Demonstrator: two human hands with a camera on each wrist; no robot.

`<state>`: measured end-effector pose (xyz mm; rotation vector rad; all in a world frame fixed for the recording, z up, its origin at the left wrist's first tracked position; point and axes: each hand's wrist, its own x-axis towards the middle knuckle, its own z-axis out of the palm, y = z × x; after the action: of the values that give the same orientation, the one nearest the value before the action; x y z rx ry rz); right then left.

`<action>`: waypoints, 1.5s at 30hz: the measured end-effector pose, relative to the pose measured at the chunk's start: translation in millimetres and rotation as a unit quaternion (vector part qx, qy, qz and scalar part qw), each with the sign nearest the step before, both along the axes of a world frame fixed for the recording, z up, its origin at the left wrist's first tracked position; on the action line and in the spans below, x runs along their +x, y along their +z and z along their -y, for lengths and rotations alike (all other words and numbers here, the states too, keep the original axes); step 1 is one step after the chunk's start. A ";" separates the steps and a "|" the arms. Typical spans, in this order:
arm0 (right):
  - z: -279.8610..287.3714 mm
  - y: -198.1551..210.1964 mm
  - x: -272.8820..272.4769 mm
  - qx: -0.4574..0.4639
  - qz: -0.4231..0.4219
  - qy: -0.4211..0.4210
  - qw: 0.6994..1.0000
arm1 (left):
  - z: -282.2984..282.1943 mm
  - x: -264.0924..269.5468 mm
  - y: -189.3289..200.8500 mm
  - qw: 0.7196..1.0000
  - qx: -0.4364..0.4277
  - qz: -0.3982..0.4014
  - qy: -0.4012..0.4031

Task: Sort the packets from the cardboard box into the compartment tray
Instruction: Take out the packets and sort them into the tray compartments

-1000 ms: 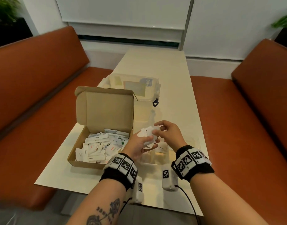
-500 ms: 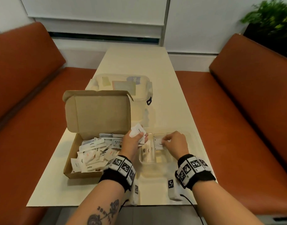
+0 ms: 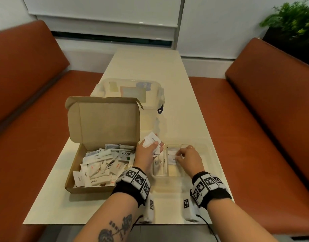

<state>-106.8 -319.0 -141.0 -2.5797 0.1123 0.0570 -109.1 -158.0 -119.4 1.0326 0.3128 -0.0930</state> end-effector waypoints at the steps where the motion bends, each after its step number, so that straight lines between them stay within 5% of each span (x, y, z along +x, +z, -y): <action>1: 0.3 -0.3 0.4 0.002 0.000 0.002 1.000 | 0.2 0.3 0.2 1.000 0.016 -0.003 -0.003; 24: 0.7 -3.5 4.7 -0.022 0.003 0.030 0.999 | -1.9 7.0 -6.5 0.994 0.103 -0.015 -0.034; 31: -6.5 23.3 9.5 0.140 0.072 -0.009 0.988 | 1.9 1.4 -12.5 0.990 0.132 -0.008 -0.050; 35: -17.0 37.6 7.2 0.263 0.021 0.030 0.964 | 5.1 -2.0 -13.2 0.983 0.168 0.029 -0.074; 45: -13.2 34.4 6.6 0.344 0.008 -0.017 0.939 | 1.9 -7.0 -11.9 0.989 0.129 0.007 -0.075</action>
<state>-100.3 -305.7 -106.6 -1.8752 0.1063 0.0519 -116.1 -159.8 -131.3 1.3125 0.2371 -0.1834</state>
